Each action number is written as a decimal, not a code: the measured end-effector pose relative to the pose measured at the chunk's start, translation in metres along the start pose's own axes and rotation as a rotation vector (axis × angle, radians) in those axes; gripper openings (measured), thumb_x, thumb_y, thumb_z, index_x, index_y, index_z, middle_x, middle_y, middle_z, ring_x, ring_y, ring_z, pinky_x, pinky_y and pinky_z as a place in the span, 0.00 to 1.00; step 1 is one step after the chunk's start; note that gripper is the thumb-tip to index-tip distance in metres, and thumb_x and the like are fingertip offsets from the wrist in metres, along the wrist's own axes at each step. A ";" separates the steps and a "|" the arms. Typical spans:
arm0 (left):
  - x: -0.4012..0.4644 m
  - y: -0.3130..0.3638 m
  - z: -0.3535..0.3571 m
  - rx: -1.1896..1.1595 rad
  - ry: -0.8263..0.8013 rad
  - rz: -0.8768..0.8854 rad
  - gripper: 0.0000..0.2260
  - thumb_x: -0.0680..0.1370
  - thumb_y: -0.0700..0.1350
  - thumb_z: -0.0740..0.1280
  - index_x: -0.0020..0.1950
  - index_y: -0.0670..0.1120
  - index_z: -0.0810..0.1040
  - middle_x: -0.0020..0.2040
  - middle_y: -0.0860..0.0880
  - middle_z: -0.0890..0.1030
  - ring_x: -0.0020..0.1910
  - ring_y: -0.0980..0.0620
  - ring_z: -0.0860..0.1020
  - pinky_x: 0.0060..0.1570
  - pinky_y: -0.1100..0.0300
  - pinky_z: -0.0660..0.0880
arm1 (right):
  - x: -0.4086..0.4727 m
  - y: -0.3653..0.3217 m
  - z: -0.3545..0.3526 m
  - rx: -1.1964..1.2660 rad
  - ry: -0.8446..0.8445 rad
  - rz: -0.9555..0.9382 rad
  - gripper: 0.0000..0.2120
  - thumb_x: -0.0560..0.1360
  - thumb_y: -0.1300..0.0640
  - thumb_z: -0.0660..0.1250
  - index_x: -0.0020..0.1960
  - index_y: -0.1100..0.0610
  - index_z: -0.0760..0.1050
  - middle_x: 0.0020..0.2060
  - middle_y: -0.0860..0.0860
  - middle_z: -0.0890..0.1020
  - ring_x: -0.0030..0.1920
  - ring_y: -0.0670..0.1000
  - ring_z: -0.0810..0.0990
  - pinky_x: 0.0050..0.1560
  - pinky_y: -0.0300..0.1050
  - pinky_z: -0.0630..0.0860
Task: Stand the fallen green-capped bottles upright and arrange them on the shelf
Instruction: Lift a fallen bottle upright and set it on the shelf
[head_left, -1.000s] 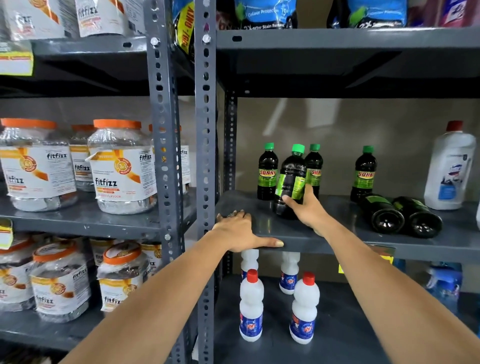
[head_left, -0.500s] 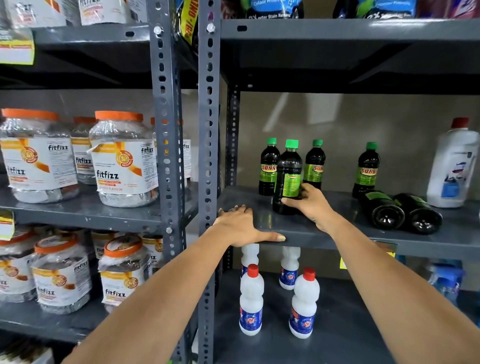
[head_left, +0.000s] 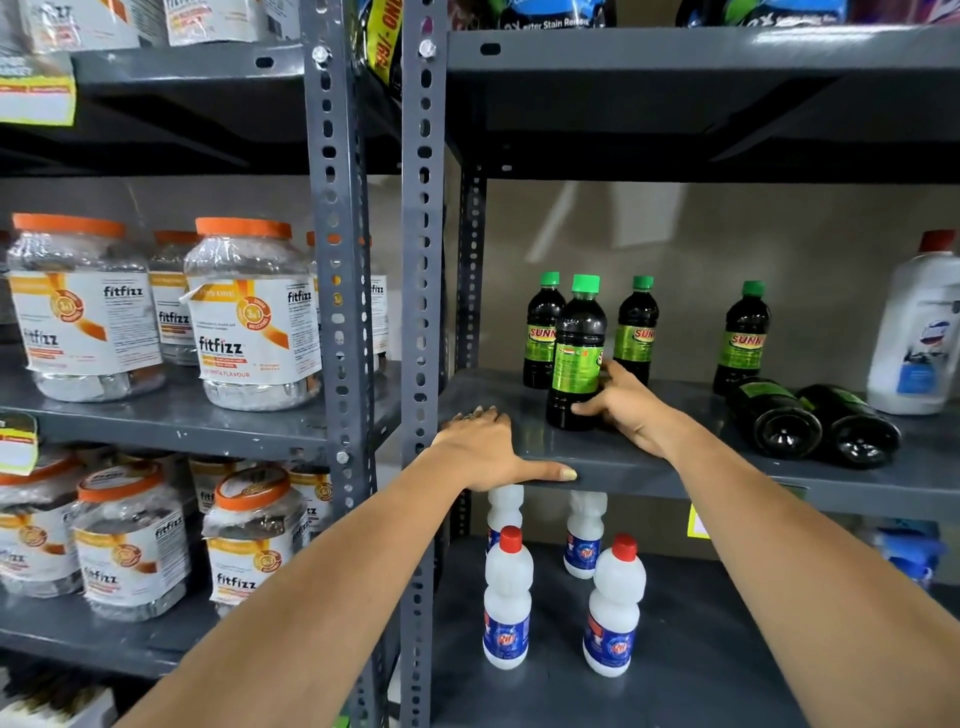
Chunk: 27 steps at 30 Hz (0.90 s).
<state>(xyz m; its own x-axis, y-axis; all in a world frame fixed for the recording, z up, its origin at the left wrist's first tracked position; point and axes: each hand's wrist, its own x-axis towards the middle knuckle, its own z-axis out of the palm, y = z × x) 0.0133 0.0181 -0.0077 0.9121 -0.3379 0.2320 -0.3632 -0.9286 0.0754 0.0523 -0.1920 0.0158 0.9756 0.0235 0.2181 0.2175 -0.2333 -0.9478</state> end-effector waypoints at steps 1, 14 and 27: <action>0.000 0.000 0.000 0.002 0.001 0.001 0.64 0.53 0.87 0.49 0.75 0.42 0.60 0.74 0.42 0.65 0.70 0.41 0.65 0.66 0.46 0.64 | 0.000 0.002 0.000 -0.001 0.027 -0.004 0.40 0.65 0.72 0.74 0.73 0.58 0.63 0.62 0.54 0.78 0.64 0.54 0.75 0.70 0.53 0.66; 0.000 0.002 0.001 -0.031 0.042 0.010 0.63 0.53 0.87 0.50 0.75 0.45 0.61 0.73 0.42 0.67 0.68 0.41 0.68 0.63 0.46 0.66 | -0.002 0.007 0.002 0.005 0.113 -0.105 0.33 0.65 0.69 0.76 0.67 0.59 0.69 0.55 0.52 0.80 0.57 0.51 0.78 0.59 0.44 0.72; 0.000 0.000 0.003 0.002 0.036 0.001 0.63 0.53 0.87 0.49 0.74 0.43 0.63 0.73 0.43 0.67 0.69 0.42 0.68 0.63 0.46 0.67 | -0.003 0.010 0.003 -0.043 0.102 -0.133 0.29 0.67 0.66 0.76 0.65 0.61 0.71 0.57 0.56 0.80 0.60 0.54 0.78 0.64 0.52 0.73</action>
<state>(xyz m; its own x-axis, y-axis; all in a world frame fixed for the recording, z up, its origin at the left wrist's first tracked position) 0.0139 0.0175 -0.0106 0.9044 -0.3333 0.2663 -0.3639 -0.9285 0.0737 0.0514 -0.1918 0.0053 0.9299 -0.0417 0.3654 0.3407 -0.2764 -0.8986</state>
